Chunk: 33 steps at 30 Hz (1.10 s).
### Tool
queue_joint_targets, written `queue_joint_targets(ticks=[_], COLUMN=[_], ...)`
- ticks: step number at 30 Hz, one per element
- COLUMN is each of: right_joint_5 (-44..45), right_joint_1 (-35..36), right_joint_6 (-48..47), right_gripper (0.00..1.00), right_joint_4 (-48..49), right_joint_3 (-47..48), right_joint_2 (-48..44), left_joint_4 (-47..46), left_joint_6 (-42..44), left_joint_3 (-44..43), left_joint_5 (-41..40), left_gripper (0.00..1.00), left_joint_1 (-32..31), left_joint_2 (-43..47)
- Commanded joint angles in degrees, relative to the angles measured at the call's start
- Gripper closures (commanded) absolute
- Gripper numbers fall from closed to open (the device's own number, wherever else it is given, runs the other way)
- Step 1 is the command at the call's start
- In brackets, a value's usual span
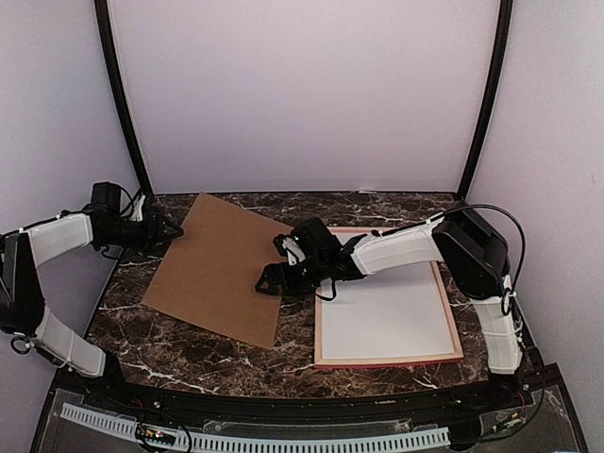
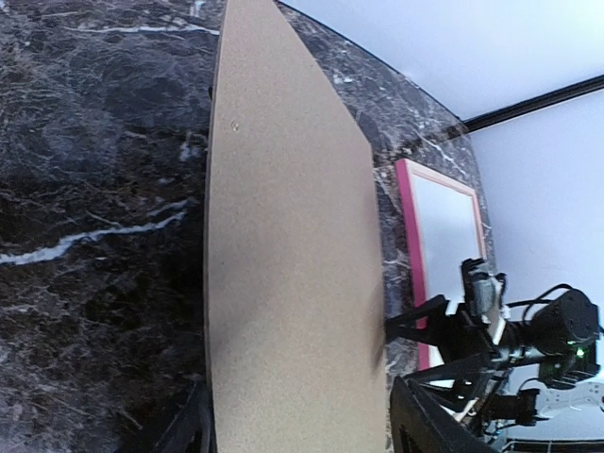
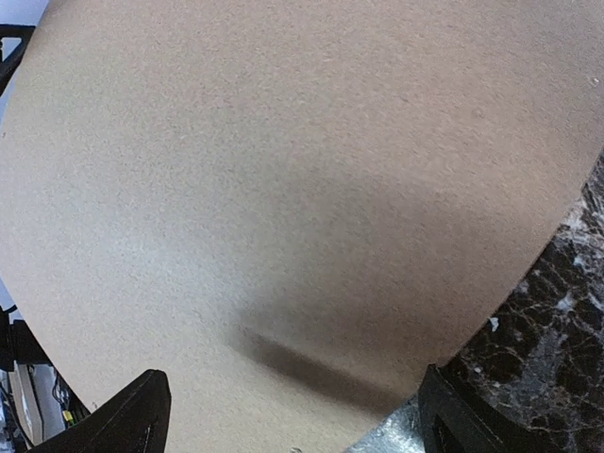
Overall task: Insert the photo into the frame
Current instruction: Pick up the backboard from the center of the board.
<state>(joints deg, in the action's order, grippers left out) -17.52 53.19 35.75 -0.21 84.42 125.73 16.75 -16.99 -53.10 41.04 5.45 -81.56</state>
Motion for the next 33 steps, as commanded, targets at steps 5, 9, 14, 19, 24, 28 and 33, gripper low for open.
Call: queue_joint_targets(ticks=[5,9,14,19,24,28,33], right_joint_5=[-6.6,-7.3,-10.8,-12.4,-13.5,-14.3,-15.0], right_joint_1=[0.4,0.1,-0.6,-0.8,-0.7,-0.8,-1.4], right_joint_6=[-2.6,-3.5,-2.8,-2.5,-2.4,-2.4,-1.4], right_gripper=[0.08,0.08,0.08,0.08,0.08,0.08,0.06], right_joint_4=[-0.9,-0.8,3.6,5.0,5.2,5.5,5.5], right_joint_3=[-0.3,-0.5,-2.7,-3.8,-3.7,-3.9,-4.4], right_joint_2=[2.3,2.5,2.4,2.4,2.1,1.0,-0.8], left_joint_4=[4.6,7.3,8.9,11.3,15.4,16.3,21.2], left_joint_6=[-2.8,-2.0,-1.9,-2.4,-2.1,-2.4,-0.7], left_joint_3=[0.3,-1.1,-2.4,-4.4,-6.7,-7.4,-11.2], left_joint_5=[11.5,9.8,9.9,7.1,3.1,1.6,-1.0], left_gripper=[0.40,0.45,0.51,0.59,0.80,0.97,1.00], left_joint_1=[-4.7,-5.1,-6.8,-7.3,-8.0,-8.1,-8.2], left_joint_2=[6.2,7.0,7.2,8.6,8.7,9.0,9.6])
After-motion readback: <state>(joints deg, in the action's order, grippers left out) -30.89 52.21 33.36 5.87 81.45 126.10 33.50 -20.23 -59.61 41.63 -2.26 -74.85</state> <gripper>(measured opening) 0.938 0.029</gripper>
